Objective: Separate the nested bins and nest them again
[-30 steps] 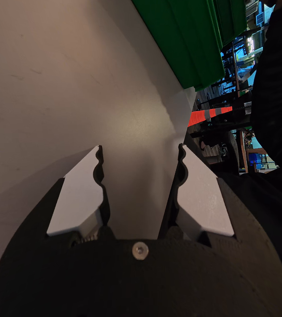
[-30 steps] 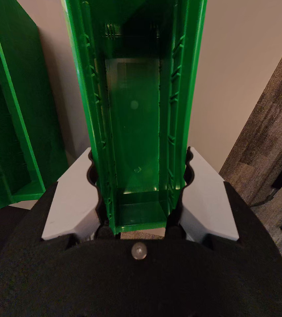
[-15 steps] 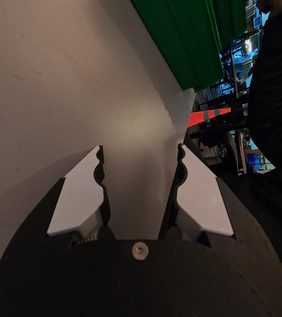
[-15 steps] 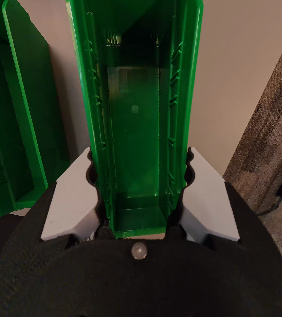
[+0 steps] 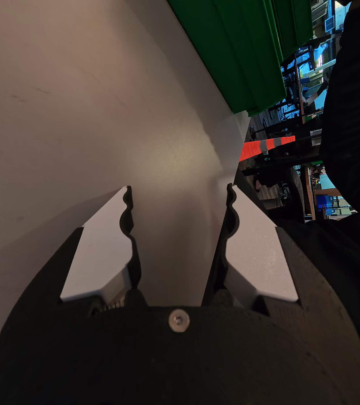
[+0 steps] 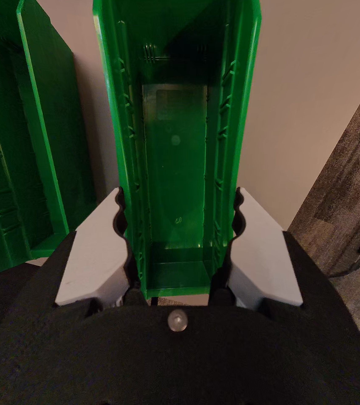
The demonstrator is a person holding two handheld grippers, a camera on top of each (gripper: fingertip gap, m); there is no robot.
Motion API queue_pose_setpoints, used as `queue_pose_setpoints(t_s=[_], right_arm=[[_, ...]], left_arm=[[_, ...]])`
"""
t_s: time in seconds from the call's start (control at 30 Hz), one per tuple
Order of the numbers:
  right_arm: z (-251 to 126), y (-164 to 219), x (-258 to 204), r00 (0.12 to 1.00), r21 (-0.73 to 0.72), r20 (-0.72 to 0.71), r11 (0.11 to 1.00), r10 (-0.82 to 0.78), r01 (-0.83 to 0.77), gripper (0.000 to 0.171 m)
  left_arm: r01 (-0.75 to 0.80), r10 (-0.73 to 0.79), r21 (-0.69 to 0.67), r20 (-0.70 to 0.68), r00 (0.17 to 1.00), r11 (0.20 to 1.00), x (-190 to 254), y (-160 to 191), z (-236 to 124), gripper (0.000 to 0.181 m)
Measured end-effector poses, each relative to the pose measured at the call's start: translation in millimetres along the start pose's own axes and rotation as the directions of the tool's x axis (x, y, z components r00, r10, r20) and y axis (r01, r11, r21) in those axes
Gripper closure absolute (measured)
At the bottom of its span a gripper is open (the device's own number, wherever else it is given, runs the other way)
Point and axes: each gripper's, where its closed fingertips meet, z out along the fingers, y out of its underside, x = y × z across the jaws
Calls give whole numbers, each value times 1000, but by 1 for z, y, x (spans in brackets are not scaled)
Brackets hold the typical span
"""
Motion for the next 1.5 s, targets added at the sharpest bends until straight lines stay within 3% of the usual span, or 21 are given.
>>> queue_pose_setpoints(t_s=[0.5, 1.1, 1.27, 1.5], right_arm=[[-14, -11, 0, 1000, 111, -3, 994, 23, -23, 81], [-88, -46, -3, 997, 275, -64, 961, 33, -14, 80], [-124, -69, -42, 1000, 339, -4, 941, -14, 15, 79], [-142, -97, -170, 971, 377, 137, 917, -194, 130, 76]], left_arm=[[-2, 2, -4, -5, 1000, 1000, 1, 0, 2, 97], [-9, 9, -1, -5, 1000, 1000, 3, -1, 3, 97], [-13, 13, -9, -8, 1000, 1000, 5, 0, 6, 96], [-15, 15, -1, -4, 1000, 1000, 4, -2, 4, 96]])
